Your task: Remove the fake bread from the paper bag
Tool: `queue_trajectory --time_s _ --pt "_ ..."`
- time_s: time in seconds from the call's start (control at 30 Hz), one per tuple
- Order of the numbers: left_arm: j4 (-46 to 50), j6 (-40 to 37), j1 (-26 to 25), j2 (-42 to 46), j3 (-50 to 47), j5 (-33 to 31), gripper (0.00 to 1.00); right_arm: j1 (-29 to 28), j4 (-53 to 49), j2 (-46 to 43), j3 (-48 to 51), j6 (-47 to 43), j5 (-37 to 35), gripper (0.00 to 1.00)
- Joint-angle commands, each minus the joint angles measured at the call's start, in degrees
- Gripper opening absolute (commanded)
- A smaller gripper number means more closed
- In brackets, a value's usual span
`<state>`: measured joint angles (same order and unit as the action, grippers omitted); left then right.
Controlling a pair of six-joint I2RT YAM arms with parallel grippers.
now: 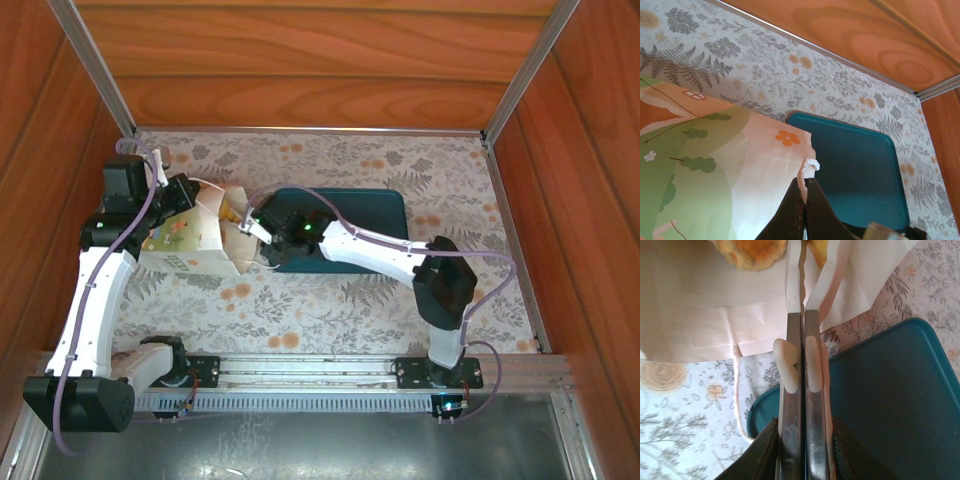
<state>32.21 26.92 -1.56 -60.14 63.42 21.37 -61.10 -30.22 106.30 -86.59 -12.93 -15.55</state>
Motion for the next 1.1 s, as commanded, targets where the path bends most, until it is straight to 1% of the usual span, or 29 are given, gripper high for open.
queue_trajectory --time_s 0.0,0.2,0.33,0.37,0.5,0.6,0.67,0.8,0.9,1.0,1.07 --pt "-0.5 0.9 0.3 -0.2 1.8 0.0 0.0 0.5 -3.1 -3.1 -0.2 5.3 2.7 0.27" --pt "-1.3 1.4 0.2 0.3 2.0 -1.6 0.0 2.4 -7.3 -6.5 2.6 8.7 8.4 0.27" --pt "-2.2 2.1 0.2 0.4 1.5 -1.9 0.0 3.4 -6.9 -10.7 6.0 11.3 11.5 0.27" --pt "-2.4 2.2 0.2 0.3 1.5 -1.7 0.0 3.7 -6.7 -13.3 6.8 11.8 12.7 0.27" --pt "-3.0 3.5 0.2 -0.3 2.3 -1.0 0.0 5.0 -6.1 -18.4 10.6 14.6 16.7 0.27" --pt "-3.4 4.3 0.2 -0.2 2.4 -1.5 0.0 6.4 -6.9 -22.5 14.4 16.5 17.6 0.28" --pt "-3.9 5.1 0.2 0.2 2.1 -1.8 0.0 8.1 -8.4 -25.1 16.6 17.9 18.2 0.28" --pt "-5.7 6.3 0.2 1.1 1.1 -2.6 0.0 13.3 -8.0 -31.4 23.4 21.0 23.9 0.28" --pt "-6.4 6.9 0.2 1.1 0.6 -3.0 0.0 17.1 -8.3 -35.0 27.3 24.3 25.7 0.28" --pt "-6.8 7.0 0.1 1.4 0.5 -3.0 0.0 21.8 -9.9 -36.9 30.5 27.4 27.2 0.28" --pt "-7.0 6.8 0.1 1.7 0.2 -3.1 0.0 24.6 -11.6 -36.5 31.6 28.7 28.3 0.28"
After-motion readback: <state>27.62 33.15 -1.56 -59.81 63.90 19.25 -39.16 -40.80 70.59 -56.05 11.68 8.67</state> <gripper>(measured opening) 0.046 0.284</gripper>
